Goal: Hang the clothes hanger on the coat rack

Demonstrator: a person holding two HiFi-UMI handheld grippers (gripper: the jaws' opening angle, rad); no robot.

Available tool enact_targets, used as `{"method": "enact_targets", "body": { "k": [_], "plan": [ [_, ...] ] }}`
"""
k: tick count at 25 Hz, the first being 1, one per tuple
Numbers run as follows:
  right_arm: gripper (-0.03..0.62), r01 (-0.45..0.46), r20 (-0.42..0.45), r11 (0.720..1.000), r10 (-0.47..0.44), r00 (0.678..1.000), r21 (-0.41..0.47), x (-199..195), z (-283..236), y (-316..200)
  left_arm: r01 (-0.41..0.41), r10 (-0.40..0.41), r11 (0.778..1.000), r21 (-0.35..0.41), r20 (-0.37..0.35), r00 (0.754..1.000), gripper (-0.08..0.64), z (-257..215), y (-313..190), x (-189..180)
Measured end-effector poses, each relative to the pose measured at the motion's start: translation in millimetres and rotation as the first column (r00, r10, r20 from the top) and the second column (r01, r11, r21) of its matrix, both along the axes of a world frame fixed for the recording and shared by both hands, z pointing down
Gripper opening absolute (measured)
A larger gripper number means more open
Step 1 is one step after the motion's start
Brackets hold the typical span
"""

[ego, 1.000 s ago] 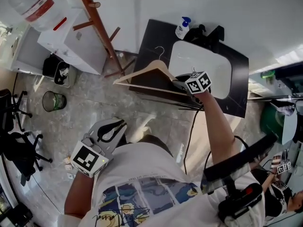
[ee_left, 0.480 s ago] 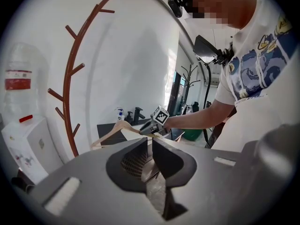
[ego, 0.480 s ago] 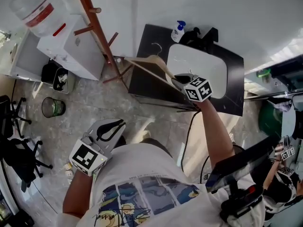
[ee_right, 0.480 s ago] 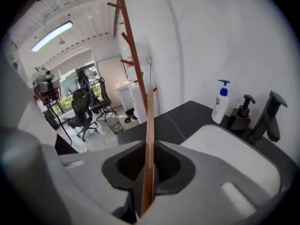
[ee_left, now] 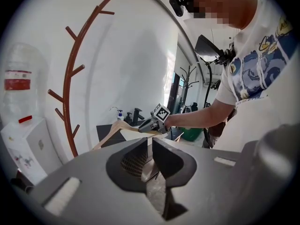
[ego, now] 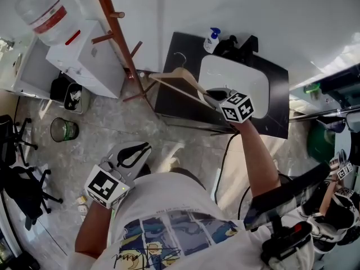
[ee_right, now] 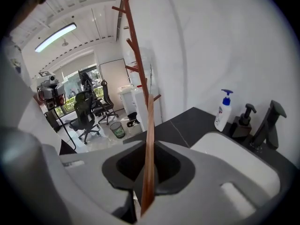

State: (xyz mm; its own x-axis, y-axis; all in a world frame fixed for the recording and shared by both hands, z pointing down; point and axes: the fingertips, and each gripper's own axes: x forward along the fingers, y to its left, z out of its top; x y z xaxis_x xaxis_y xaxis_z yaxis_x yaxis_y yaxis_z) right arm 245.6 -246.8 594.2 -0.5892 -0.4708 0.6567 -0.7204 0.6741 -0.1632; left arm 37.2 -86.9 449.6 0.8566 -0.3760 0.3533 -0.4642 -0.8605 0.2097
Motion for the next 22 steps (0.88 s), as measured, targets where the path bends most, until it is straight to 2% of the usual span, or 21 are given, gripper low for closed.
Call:
{"method": "enact_targets", "body": {
  "k": [3, 9, 15, 22],
  "plan": [
    [0.049, 0.000, -0.006, 1.000, 0.000, 1.000, 0.007, -1, -5, -1, 0.001, -0.001, 1.000, 0.006, -0.006, 1.000, 0.035, 3, 1, -3],
    [0.049, -0.004, 0.061, 1.000, 0.002, 0.998, 0.030, -8, -32, 4, 0.013, -0.013, 1.000, 0.027, -0.018, 1.000, 0.035, 3, 2, -8],
    [0.049, 0.066, 0.132, 0.994, -0.077, 0.988, 0.084, -35, -91, 15, 0.022, -0.021, 0.999, 0.033, -0.042, 0.999, 0.035, -1, 1, -12],
    [0.050, 0.156, 0.207, 0.976, -0.185, 0.961, 0.149, -77, -169, 28, 0.031, -0.027, 0.998, 0.050, -0.075, 0.997, 0.035, -4, -2, -21]
  ]
}}
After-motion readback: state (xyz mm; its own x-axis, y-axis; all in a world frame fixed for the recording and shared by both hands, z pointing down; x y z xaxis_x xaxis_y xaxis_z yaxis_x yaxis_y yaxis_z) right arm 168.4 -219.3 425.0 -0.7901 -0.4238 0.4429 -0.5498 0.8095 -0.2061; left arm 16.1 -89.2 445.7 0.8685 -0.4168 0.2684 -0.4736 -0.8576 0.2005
